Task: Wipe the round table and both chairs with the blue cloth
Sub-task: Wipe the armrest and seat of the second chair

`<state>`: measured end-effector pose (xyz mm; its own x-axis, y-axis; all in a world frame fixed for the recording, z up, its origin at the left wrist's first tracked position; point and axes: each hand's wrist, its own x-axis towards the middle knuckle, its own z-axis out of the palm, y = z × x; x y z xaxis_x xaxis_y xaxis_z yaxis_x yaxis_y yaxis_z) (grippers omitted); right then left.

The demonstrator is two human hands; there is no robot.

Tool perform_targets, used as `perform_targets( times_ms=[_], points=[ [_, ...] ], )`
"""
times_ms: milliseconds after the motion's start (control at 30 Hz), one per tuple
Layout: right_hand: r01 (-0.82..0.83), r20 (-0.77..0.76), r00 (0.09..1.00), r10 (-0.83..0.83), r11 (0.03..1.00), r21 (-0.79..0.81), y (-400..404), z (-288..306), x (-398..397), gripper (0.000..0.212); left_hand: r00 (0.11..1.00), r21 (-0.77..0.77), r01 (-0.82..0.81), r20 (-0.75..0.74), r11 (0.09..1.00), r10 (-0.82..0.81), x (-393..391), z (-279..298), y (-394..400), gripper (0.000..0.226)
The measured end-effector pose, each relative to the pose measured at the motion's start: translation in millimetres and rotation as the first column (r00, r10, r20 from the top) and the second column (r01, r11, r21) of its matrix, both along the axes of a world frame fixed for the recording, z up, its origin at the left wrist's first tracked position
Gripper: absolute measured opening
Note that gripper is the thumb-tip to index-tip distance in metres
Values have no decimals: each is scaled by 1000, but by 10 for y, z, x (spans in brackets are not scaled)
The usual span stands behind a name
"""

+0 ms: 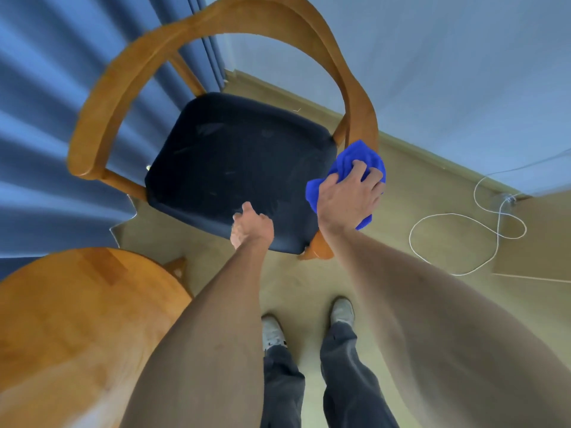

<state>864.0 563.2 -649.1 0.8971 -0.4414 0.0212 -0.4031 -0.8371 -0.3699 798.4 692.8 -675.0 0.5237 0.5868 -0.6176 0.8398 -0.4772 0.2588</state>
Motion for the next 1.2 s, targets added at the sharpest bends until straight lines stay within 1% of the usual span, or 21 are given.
perform_targets(
  times_ms=[67,200,267,367,433,500,567,600,633,700,767,833,900,967,1067,1133,1167,1200],
  points=[
    [-22,-10,1000,22,999,-44,-35,-17,244,36,1000,28,2,7,1000,-3,157,-87,12,44],
    [-129,1,992,130,985,-117,-81,-88,762,35,999,28,23,48,999,-24,620,-210,-99,45],
    [-161,-5,987,162,980,-119,-85,-112,1076,36,997,23,31,63,999,-33,850,-254,-194,46],
    [-144,-21,990,143,989,-27,-52,-114,1516,39,997,18,46,56,999,-47,1114,-289,-315,49],
    [-139,-25,990,139,990,26,-41,-102,1769,39,999,24,23,42,999,-24,1301,-285,-351,49],
    [-162,-39,985,166,982,92,-72,-77,2009,40,998,22,-50,38,998,49,1505,-283,-364,48],
    [-160,-72,983,171,977,139,-137,-27,2259,41,982,-21,-176,63,984,177,1755,-262,-397,46],
    [-148,-90,982,163,977,156,-172,-28,2371,42,972,-42,-216,82,976,219,1862,-251,-420,46],
    [-135,-108,982,155,975,176,-197,-38,2450,43,971,-59,-215,96,975,220,1945,-235,-454,46],
    [-114,-128,981,144,970,215,-236,-85,2495,43,982,-77,-142,113,987,150,2033,-199,-551,46],
    [-128,-75,986,150,964,234,-269,-104,2457,40,987,-85,-90,127,992,101,2023,-172,-625,45],
    [-154,-28,985,170,944,292,-331,-104,2424,34,988,-112,-96,114,989,109,1918,-190,-668,43],
    [-145,-24,985,171,894,424,-363,-101,2418,28,986,-138,-138,75,981,149,1749,-227,-684,33],
    [-99,-35,989,142,830,549,-440,-127,2390,27,984,-143,-163,44,976,171,1556,-265,-703,23],
    [-58,-49,992,119,751,658,-659,-154,2108,23,987,-115,-150,47,982,156,1329,-256,-790,29],
    [-40,4,999,52,711,702,-750,-152,1752,21,984,-120,-159,57,980,167,1238,-241,-902,34],
    [-28,45,999,-5,706,707,-765,-160,1573,17,981,-133,-178,59,975,187,1210,-229,-963,35],
    [2,65,995,-72,682,731,-768,-178,1416,12,973,-150,-213,63,966,224,1184,-209,-1018,34]
  ],
)
